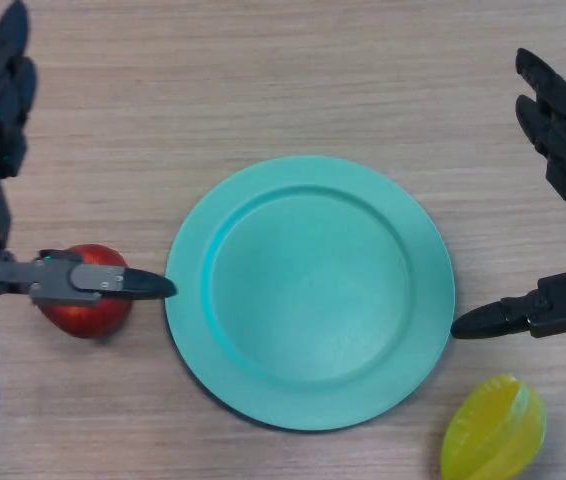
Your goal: Pick up the yellow starfruit and place it on the plate
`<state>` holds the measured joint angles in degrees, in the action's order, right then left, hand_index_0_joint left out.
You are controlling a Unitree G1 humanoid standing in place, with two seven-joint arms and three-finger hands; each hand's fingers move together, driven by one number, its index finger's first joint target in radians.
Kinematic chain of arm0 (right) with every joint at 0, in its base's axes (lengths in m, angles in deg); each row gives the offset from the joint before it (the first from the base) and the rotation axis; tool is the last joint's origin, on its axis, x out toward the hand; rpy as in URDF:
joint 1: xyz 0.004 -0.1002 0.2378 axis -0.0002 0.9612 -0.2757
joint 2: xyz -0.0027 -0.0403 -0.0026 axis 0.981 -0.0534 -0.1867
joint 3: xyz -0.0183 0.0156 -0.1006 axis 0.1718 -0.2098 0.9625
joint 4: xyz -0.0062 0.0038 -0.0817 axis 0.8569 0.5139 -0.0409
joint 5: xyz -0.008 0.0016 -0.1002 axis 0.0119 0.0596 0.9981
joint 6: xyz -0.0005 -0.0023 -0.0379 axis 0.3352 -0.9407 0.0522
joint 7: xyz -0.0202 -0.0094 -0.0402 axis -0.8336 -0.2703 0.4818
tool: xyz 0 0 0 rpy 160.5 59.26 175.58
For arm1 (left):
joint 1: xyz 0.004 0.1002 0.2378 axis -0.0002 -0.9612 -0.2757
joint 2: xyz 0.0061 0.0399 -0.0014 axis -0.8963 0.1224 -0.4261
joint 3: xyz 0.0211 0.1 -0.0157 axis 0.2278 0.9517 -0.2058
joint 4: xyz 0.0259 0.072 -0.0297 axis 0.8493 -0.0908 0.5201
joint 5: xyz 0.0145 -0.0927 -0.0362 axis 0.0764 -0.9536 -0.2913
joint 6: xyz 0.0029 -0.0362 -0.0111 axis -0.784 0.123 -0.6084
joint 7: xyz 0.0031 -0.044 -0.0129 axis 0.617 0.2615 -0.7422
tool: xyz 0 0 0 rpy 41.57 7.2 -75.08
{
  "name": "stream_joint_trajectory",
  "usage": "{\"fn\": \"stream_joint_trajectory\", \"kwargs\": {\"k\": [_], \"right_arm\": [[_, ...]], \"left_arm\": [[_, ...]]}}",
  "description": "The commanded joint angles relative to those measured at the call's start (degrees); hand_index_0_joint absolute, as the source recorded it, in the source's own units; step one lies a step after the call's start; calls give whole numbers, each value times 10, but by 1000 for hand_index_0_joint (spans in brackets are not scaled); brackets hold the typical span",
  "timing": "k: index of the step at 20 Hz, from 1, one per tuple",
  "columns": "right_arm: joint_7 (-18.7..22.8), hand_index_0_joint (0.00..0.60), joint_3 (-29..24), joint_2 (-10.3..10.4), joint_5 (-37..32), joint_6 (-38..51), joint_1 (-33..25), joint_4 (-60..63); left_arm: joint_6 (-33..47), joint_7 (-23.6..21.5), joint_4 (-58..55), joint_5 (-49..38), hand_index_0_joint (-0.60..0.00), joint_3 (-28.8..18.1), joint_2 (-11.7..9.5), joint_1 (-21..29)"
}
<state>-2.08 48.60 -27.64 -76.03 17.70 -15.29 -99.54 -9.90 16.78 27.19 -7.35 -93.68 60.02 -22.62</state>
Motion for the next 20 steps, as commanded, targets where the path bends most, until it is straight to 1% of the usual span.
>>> {"fn": "stream_joint_trajectory", "kwargs": {"k": [1,4,10,18,20], "right_arm": [[16,0,-34,-20,-26,65,-20,-33],[32,0,-35,-21,-34,62,-27,-29],[27,0,-32,-21,-28,65,-26,-26],[24,0,-40,-24,-19,77,-23,-21],[22,0,-45,-23,-22,71,-15,-30]], "left_arm": [[66,-9,-40,-4,0,-35,-21,11],[70,-10,-32,-9,0,-37,-22,13],[101,-12,-13,-1,0,-35,-24,15],[95,-12,-10,-2,0,-33,-24,19],[93,-16,-5,-6,0,-32,-25,22]]}}
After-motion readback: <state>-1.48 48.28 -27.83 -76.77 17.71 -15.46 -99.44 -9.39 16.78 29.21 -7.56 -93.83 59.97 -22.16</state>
